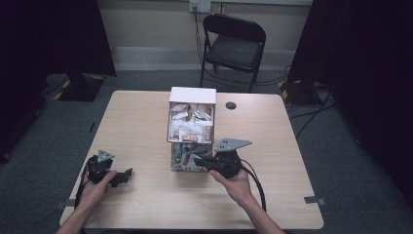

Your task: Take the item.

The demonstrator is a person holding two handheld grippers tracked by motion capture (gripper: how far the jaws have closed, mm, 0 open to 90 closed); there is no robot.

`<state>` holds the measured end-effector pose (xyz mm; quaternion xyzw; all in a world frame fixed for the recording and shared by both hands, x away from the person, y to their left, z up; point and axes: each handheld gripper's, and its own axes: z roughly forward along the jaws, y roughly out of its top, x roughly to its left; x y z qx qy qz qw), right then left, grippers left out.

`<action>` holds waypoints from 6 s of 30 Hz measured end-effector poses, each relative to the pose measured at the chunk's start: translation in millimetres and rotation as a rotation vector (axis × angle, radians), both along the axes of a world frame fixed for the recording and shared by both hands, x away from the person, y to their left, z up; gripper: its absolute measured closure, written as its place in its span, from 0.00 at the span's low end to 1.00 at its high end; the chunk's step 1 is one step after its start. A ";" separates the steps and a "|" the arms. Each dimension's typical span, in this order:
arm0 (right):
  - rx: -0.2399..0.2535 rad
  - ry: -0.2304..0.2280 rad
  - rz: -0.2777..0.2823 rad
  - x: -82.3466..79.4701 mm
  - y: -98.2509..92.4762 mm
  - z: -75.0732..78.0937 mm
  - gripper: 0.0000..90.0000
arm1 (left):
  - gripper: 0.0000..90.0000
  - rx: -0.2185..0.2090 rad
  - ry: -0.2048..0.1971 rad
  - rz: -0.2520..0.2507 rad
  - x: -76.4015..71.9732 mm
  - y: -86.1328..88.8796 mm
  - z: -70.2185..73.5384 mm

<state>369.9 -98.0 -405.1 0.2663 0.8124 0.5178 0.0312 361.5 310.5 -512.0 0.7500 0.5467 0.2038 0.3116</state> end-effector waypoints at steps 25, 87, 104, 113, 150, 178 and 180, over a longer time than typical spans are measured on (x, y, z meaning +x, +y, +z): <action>0.004 -0.022 -0.007 -11.1 -17.5 12.0 0.99 | 0.00 -0.001 0.001 0.000 0.0 0.0 0.0; 0.018 -0.033 -0.181 -7.0 -89.7 18.1 0.99 | 0.00 -0.004 0.000 0.000 0.5 -0.2 -0.3; -0.030 -0.004 -0.258 24.6 -105.7 4.7 0.99 | 0.00 -0.005 -0.001 0.001 0.6 -0.4 -0.4; -0.063 0.046 -0.276 34.8 -104.6 -20.8 0.99 | 0.00 -0.002 -0.001 -0.004 1.0 -0.3 -0.2; -0.161 0.145 -0.279 67.3 -93.6 -70.0 0.99 | 0.00 -0.006 0.000 -0.007 2.6 -1.7 -0.4; -0.176 0.127 -0.350 86.1 -93.4 -87.7 0.93 | 0.00 -0.006 0.000 -0.007 2.5 -1.7 -0.4; -0.180 0.125 -0.359 87.6 -93.1 -90.3 0.91 | 0.00 -0.006 0.000 -0.007 2.5 -1.7 -0.4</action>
